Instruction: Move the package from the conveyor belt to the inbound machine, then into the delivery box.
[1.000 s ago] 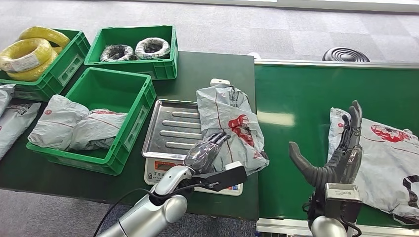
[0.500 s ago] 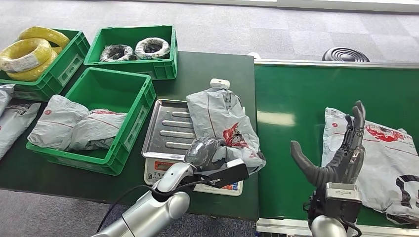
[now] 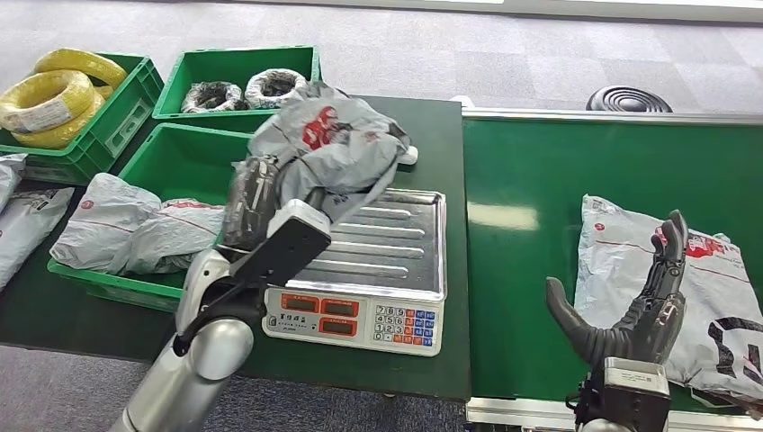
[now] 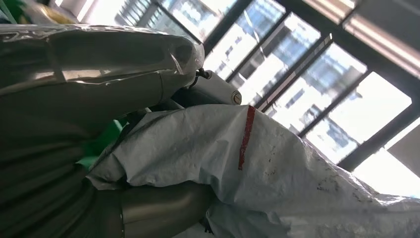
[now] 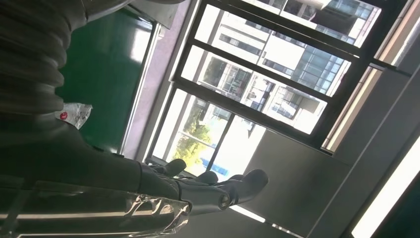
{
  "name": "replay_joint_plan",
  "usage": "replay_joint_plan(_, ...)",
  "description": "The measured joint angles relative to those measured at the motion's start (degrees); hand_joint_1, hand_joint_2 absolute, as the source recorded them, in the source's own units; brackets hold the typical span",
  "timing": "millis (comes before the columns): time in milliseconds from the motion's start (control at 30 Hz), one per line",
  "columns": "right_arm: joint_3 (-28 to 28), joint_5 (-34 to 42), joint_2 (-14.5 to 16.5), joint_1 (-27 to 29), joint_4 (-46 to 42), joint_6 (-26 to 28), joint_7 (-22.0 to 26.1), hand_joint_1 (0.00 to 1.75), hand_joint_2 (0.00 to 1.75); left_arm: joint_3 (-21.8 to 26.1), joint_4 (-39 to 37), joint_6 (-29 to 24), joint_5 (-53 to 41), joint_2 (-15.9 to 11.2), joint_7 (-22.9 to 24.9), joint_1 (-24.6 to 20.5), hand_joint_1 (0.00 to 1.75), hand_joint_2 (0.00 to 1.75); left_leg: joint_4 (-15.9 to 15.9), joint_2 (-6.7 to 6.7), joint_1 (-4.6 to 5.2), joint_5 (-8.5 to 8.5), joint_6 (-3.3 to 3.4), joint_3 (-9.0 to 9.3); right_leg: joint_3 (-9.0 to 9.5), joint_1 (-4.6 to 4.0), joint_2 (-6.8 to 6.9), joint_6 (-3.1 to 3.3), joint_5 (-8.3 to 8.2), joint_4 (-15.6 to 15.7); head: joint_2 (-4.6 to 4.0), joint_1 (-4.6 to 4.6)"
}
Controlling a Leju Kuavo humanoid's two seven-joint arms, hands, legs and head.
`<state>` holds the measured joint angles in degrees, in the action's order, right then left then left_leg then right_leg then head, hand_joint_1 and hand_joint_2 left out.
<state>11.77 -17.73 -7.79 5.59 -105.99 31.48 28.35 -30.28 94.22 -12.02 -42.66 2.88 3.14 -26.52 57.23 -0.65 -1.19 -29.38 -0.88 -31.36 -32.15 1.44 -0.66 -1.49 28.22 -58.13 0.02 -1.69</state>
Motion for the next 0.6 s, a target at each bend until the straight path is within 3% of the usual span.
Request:
replay_joint_plan(200,-0.68,-0.58,0.28,0.17,-1.09,-0.39,-0.59,0.0,1.75,6.34,5.01,-1.14,-3.08,-1.83,-0.16,0.31,1.75,1.75,0.01,-0.02,0.02,0.02,0.01,0.02,0.08,0.02,0.03,0.0,0.0,0.0,0.0,0.02)
replay_joint_plan(367,-1.08,-0.89,0.54,0.36,-1.25,-0.06,-1.16,0.0,1.75,10.75,4.33,-6.08,-9.65,-4.53,4.19,-0.71,1.75,1.75,0.02,-0.01,0.02,0.02,0.01,0.05,0.02,0.02,0.01,0.0,0.0,0.01,0.0,0.03)
replay_joint_plan(433,-1.36,-0.49,0.31,1.19,-1.32,0.6,-1.3,0.0,1.75,14.5,0.59,-4.59,-7.61,-6.82,4.07,-2.83,1.75,1.75,0.01,-0.02,0.0,0.03,-0.01,0.09,0.03,0.0,0.02,0.01,0.0,-0.02,0.0,0.02)
replay_joint_plan(600,-2.0,1.41,-1.07,5.15,-1.92,1.33,-0.32,0.0,1.75,22.33,-11.47,5.63,5.19,-12.37,-0.06,-5.61,1.75,1.75,-0.04,0.25,-0.01,0.06,-0.07,0.15,-0.04,-0.01,-0.24,0.08,-0.03,-0.18,0.0,0.01)
